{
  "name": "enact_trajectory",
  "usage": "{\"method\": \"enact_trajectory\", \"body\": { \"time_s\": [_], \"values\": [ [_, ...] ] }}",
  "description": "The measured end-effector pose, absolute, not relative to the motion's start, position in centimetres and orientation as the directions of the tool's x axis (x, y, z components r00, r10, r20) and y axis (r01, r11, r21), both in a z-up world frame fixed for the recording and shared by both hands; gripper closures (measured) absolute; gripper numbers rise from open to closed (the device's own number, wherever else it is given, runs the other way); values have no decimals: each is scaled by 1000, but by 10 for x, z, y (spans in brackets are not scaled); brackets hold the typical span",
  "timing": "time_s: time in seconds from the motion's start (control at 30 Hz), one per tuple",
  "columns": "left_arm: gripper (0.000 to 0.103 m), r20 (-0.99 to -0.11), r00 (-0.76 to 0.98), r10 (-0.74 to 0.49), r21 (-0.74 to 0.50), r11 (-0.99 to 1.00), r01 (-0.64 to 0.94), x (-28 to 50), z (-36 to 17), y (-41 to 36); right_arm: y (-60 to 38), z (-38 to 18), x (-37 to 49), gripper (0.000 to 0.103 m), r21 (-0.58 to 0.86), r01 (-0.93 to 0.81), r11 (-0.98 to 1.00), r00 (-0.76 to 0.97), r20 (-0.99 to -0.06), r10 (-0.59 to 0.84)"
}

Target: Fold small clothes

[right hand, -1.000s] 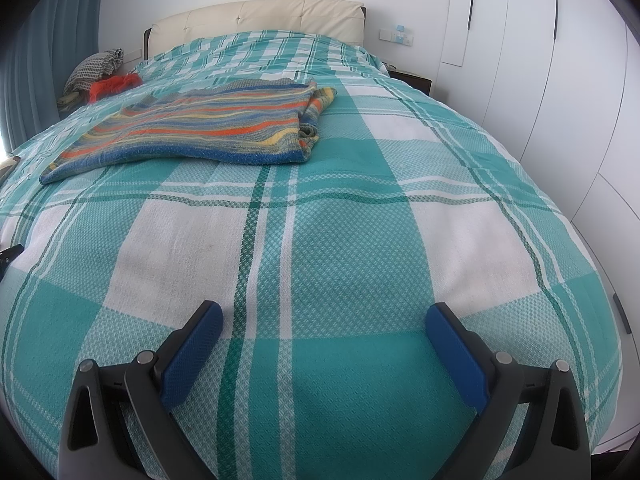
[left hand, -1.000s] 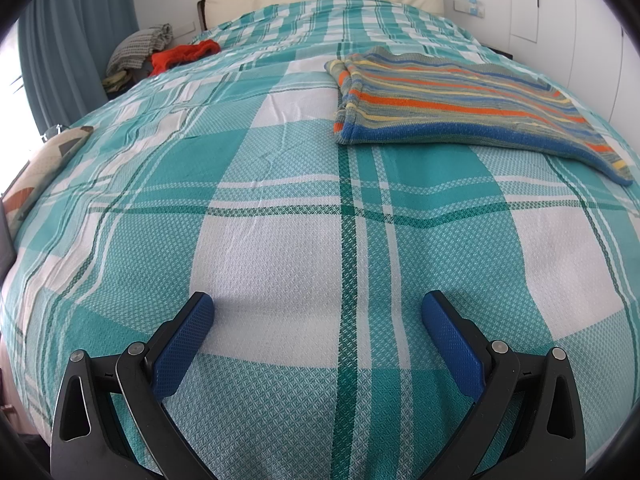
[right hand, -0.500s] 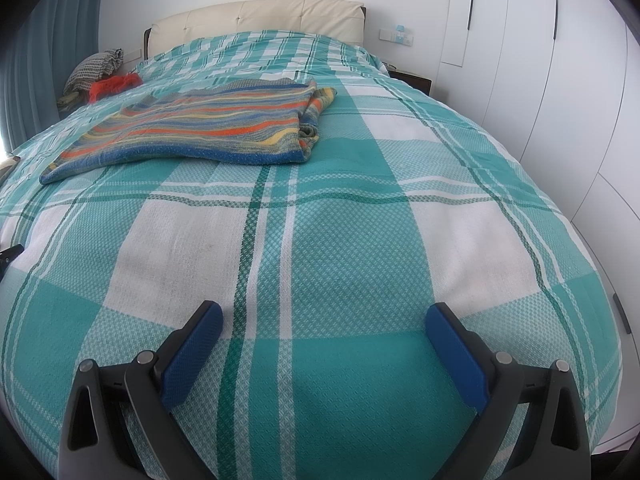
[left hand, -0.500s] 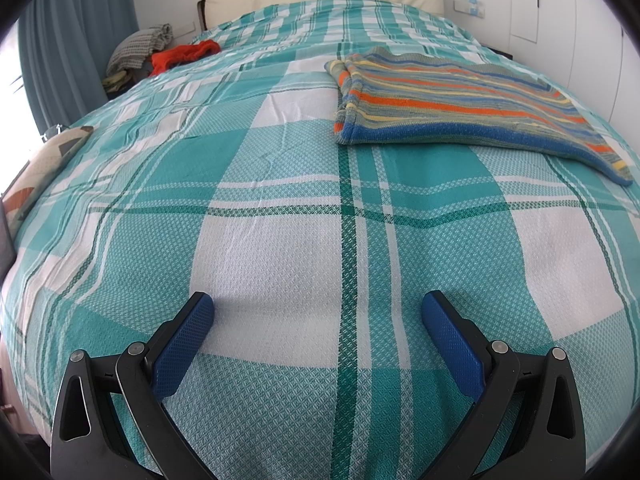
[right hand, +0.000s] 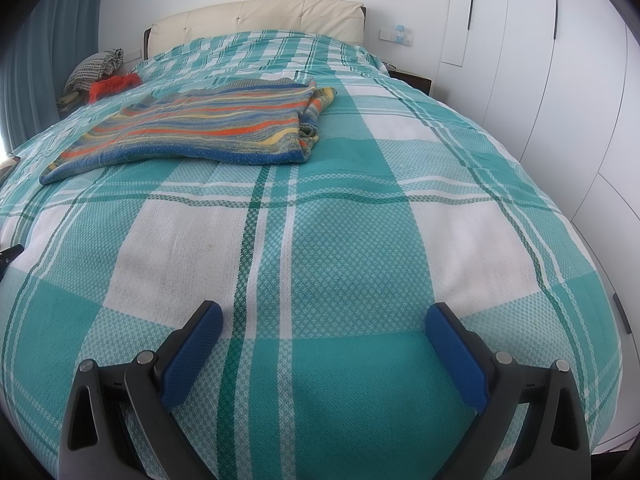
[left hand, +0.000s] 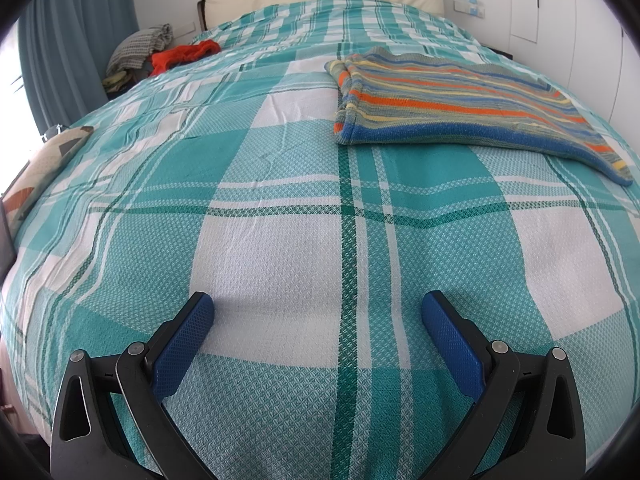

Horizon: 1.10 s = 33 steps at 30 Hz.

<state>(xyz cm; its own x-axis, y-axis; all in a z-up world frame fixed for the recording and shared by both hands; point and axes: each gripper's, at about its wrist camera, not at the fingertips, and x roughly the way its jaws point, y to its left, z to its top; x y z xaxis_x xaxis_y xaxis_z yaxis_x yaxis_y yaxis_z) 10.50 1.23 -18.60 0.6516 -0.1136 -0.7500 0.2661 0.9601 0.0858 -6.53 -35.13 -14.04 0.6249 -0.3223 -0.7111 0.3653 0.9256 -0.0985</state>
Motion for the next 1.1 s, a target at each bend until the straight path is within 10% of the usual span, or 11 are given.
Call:
{"method": "enact_trajectory", "body": {
  "time_s": [0.63,1.1],
  "values": [
    [1,-791,599,-129,65,954,292,101,-171,14,-352,-138,-65,2,-98,365,926,614,-722,-319],
    [3,-722,414,-555,-46,635,771,87,-95,-201,-480,-71,67,1,307,258,916,595,-798,100]
  ]
}}
